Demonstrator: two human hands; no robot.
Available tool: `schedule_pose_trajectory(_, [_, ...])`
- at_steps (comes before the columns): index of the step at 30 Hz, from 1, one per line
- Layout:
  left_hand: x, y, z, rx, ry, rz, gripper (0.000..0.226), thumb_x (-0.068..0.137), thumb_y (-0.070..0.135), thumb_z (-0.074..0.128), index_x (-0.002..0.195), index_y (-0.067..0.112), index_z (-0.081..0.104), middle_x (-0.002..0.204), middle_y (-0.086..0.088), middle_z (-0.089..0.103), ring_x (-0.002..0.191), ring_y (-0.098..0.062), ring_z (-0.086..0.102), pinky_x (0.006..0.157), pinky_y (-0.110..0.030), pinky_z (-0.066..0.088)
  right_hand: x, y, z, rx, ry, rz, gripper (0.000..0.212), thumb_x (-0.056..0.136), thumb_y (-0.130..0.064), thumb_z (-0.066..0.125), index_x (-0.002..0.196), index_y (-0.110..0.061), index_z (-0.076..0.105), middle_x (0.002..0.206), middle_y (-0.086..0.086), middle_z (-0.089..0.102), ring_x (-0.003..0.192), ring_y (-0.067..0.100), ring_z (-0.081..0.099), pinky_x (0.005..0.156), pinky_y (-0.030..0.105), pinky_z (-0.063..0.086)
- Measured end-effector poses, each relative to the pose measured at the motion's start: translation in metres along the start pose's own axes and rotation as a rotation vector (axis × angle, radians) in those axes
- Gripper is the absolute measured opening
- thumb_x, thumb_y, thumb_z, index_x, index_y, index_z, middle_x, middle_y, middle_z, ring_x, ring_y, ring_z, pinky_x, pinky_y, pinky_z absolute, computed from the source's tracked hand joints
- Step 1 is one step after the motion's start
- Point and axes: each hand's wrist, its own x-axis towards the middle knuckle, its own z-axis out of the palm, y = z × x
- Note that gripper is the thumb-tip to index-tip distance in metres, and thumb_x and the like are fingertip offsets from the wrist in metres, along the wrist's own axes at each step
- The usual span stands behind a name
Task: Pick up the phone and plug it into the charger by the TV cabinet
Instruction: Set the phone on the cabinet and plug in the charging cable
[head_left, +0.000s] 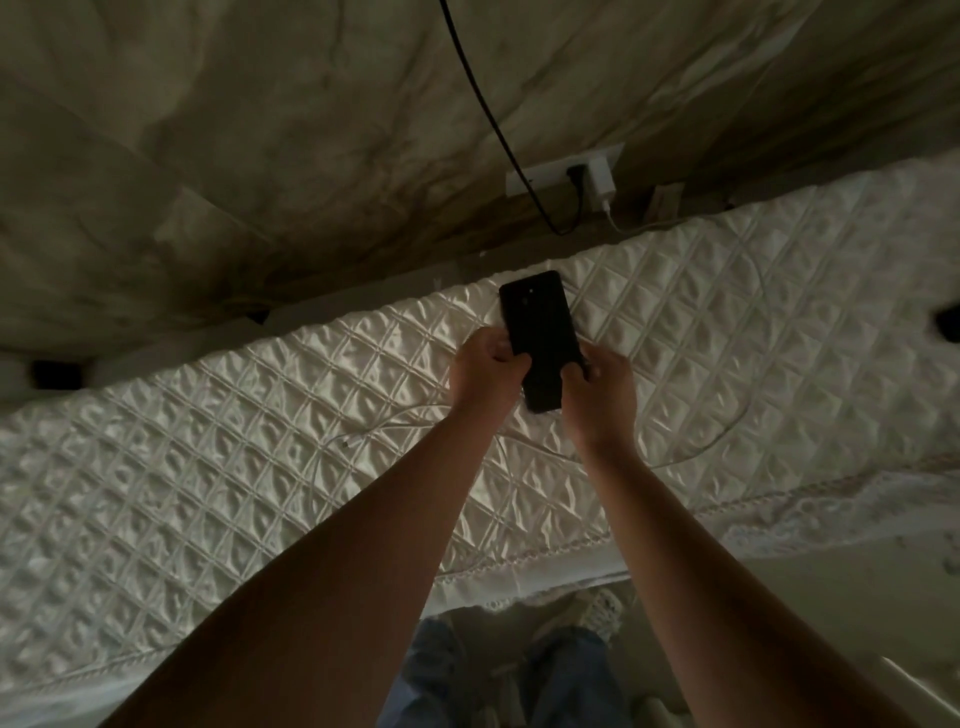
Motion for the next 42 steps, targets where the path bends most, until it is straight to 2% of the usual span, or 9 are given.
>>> schedule_pose_trajectory(4, [-0.002,0.001,0.001,0.077,0.023,0.06,0.03,0.074,0.011,0.072,0.094,0.026,0.056,0.074,0.012,0.06,0.066,-0.002,0.058,0.051,-0.013,0.038,0.003,-0.003,-0.001,0.061,0.026,0.058,0.029,0.079,-0.006,0.048,0.096,-0.008,0.07,0.086,0.004,0.069,0.087,0.022,0.065,0.075,0.032,0.051])
schedule_pose_trajectory(7, [-0.001,0.0,0.002,0.091,0.024,0.077,0.03,0.075,0.012,0.072,0.096,0.024,0.055,0.079,0.005,0.062,0.07,-0.009,0.06,0.057,-0.021,0.043,0.005,-0.003,-0.001,0.081,0.04,0.092,0.034,0.08,-0.007,0.049,0.108,-0.009,0.069,0.095,0.003,0.07,0.093,0.02,0.065,0.082,0.033,0.051])
schedule_pose_trajectory(11, [0.003,-0.002,0.002,0.136,0.023,0.106,0.031,0.075,0.013,0.074,0.101,0.019,0.059,0.083,0.0,0.063,0.075,-0.015,0.06,0.058,-0.024,0.042,0.001,-0.001,0.001,-0.026,0.023,0.004,0.04,0.078,-0.006,0.048,0.114,-0.01,0.065,0.107,0.008,0.07,0.104,0.025,0.061,0.098,0.046,0.045])
schedule_pose_trajectory(14, [0.005,-0.003,0.002,0.13,0.012,0.09,0.032,0.074,0.013,0.075,0.1,0.02,0.058,0.075,0.004,0.06,0.07,-0.013,0.059,0.058,-0.026,0.042,-0.003,0.003,0.002,-0.218,0.046,-0.098,0.046,0.079,-0.009,0.047,0.121,-0.018,0.063,0.116,0.004,0.068,0.112,0.02,0.055,0.102,0.039,0.039])
schedule_pose_trajectory(19, [0.005,-0.003,0.002,0.149,0.01,0.111,0.036,0.075,0.012,0.074,0.107,0.018,0.058,0.081,0.001,0.062,0.077,-0.018,0.063,0.065,-0.032,0.051,0.002,0.012,-0.005,-0.225,0.052,-0.069,0.042,0.083,-0.014,0.044,0.118,-0.023,0.066,0.109,0.005,0.065,0.1,0.018,0.057,0.083,0.029,0.044])
schedule_pose_trajectory(22, [-0.001,-0.005,0.005,0.215,-0.006,0.186,0.06,0.08,0.014,0.069,0.134,0.025,0.047,0.105,-0.01,0.065,0.092,-0.026,0.066,0.079,-0.043,0.056,-0.003,0.016,-0.005,-0.254,0.026,-0.131,0.048,0.087,-0.017,0.041,0.13,-0.031,0.056,0.115,0.003,0.06,0.105,0.02,0.056,0.085,0.037,0.05])
schedule_pose_trajectory(25, [-0.008,-0.011,0.007,0.318,-0.039,0.247,0.075,0.087,0.019,0.064,0.151,0.032,0.027,0.121,-0.013,0.055,0.099,-0.026,0.063,0.082,-0.043,0.055,-0.006,0.022,-0.003,-0.311,0.001,-0.171,0.051,0.087,-0.016,0.042,0.136,-0.024,0.052,0.126,0.006,0.055,0.113,0.026,0.051,0.091,0.043,0.048])
schedule_pose_trajectory(37, [-0.008,-0.004,0.004,0.399,-0.067,0.258,0.075,0.088,0.02,0.062,0.153,0.029,0.024,0.125,-0.018,0.053,0.106,-0.031,0.06,0.089,-0.046,0.052,-0.004,0.02,-0.008,-0.714,-0.039,-0.31,0.057,0.085,-0.023,0.051,0.142,-0.021,0.045,0.131,0.006,0.055,0.119,0.027,0.05,0.093,0.038,0.042])
schedule_pose_trajectory(42, [-0.008,-0.005,0.004,0.375,-0.074,0.251,0.075,0.088,0.019,0.062,0.153,0.029,0.024,0.125,-0.017,0.053,0.106,-0.03,0.059,0.09,-0.045,0.052,-0.004,0.017,-0.011,-0.731,-0.094,-0.305,0.059,0.085,-0.024,0.052,0.143,-0.02,0.042,0.134,0.007,0.052,0.123,0.027,0.047,0.097,0.04,0.041])
